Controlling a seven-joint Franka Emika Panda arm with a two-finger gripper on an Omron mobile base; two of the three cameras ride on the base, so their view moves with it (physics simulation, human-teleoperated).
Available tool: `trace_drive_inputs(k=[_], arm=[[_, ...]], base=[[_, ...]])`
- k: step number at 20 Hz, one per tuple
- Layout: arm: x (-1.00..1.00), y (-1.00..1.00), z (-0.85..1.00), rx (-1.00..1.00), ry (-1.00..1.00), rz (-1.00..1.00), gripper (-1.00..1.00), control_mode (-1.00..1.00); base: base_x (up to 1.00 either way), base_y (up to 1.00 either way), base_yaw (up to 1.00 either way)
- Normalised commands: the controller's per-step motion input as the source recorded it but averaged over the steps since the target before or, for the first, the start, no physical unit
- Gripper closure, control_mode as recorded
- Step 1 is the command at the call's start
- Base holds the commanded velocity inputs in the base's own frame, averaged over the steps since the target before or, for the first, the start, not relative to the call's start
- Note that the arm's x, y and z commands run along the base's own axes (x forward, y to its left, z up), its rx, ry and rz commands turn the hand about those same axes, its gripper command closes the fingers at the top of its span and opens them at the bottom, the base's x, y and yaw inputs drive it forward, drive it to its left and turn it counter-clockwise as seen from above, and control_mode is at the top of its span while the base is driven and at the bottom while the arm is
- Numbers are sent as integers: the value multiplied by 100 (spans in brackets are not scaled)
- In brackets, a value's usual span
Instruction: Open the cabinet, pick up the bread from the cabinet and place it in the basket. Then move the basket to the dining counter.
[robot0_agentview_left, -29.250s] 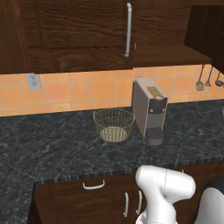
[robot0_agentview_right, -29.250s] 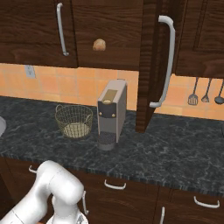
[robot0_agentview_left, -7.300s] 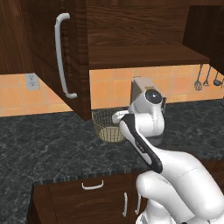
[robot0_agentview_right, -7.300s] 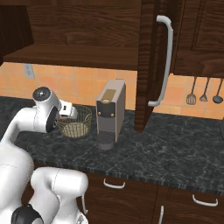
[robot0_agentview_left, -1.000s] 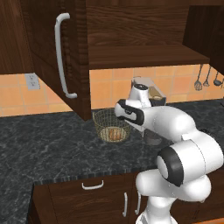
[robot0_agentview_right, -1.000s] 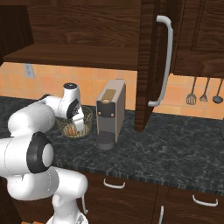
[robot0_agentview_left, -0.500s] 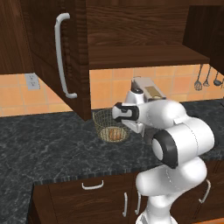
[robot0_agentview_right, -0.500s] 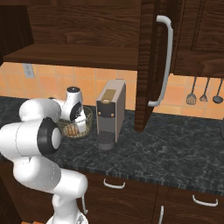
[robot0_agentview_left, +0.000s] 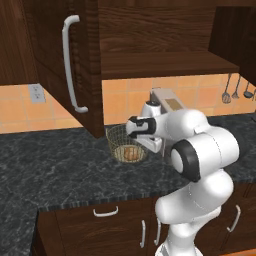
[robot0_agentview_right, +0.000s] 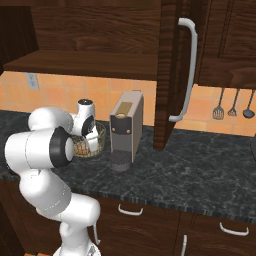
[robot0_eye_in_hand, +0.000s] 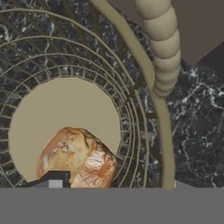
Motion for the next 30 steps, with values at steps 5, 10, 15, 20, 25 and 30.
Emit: trace_drive_inputs(k=[5, 10, 15, 20, 25, 30], arm=[[-2, 21, -57, -2, 11, 0, 100, -100], [-6, 0, -10, 0, 4, 0, 100, -100], [-71, 0, -20, 0, -7, 0, 100, -100], [-94, 0, 11, 0, -13, 0, 100, -100], [-98, 1, 53, 0, -3, 0, 100, -100], [-85, -5, 83, 0, -10, 0, 100, -100]], base=[[0, 0, 0], [0, 0, 0], [0, 0, 0], [0, 0, 0], [0, 0, 0], [0, 0, 0]])
